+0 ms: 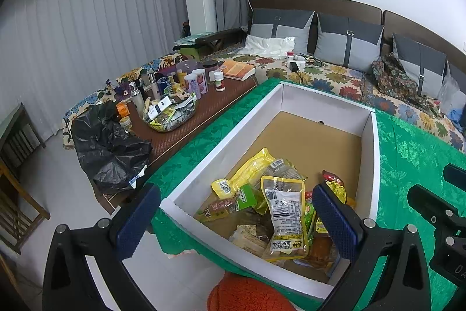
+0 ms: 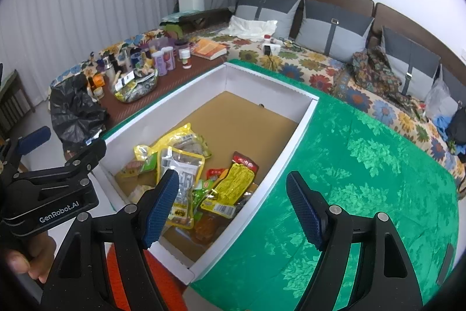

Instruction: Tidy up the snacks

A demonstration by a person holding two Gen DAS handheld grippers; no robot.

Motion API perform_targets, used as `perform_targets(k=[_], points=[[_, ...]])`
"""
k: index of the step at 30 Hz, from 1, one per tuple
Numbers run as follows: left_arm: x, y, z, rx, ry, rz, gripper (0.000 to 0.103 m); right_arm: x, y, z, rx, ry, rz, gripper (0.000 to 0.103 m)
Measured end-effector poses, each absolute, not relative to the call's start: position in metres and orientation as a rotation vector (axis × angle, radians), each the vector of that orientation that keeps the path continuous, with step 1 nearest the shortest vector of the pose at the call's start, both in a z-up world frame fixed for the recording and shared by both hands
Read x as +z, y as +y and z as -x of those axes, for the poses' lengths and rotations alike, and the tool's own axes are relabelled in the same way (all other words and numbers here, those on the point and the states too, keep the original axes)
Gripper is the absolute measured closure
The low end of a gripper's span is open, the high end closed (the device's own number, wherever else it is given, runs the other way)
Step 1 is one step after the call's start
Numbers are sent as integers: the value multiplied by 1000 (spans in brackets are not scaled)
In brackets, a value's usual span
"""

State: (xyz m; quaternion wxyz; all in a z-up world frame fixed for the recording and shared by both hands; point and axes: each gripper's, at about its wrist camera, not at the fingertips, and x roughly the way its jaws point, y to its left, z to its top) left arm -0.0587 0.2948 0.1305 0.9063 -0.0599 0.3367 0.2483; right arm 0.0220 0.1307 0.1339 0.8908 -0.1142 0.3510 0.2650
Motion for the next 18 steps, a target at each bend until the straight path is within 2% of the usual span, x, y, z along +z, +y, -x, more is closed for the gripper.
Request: perform_targets(k=[18], points=[[126, 297, 53, 477, 704, 136, 0, 130, 130, -27, 548, 741, 238, 24]])
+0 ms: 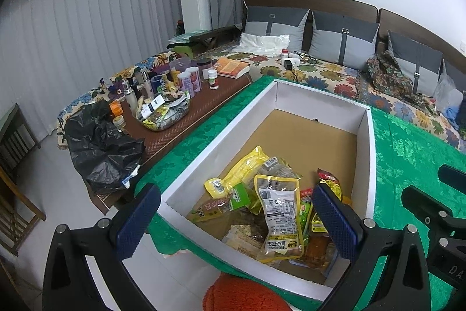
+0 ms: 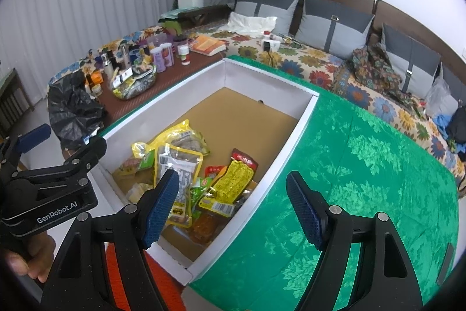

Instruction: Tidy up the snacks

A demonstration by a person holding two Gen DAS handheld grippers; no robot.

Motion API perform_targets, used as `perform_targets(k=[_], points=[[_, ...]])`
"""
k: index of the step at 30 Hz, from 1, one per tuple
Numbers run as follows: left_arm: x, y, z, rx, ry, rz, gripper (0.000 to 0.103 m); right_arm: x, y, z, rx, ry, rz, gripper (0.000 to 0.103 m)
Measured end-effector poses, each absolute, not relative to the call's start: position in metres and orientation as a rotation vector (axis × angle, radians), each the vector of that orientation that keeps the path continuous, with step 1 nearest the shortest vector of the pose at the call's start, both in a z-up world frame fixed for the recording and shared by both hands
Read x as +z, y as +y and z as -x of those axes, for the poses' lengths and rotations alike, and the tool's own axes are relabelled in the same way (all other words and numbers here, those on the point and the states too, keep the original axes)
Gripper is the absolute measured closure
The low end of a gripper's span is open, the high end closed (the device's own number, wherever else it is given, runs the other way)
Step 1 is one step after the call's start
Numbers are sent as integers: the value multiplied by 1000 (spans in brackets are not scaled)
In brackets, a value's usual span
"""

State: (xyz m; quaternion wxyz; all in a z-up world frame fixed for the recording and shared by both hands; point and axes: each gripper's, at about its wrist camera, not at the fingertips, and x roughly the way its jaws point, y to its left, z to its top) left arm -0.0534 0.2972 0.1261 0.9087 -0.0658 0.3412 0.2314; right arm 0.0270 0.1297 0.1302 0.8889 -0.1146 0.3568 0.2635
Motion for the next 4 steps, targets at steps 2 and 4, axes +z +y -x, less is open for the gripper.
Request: perform_targets(k=[2, 4], points=[[126, 299, 53, 487, 706, 145, 0, 130, 130, -27, 548, 741, 238, 24], [126, 298, 52, 493, 707, 140, 0, 129, 129, -28, 547, 743, 236, 24]])
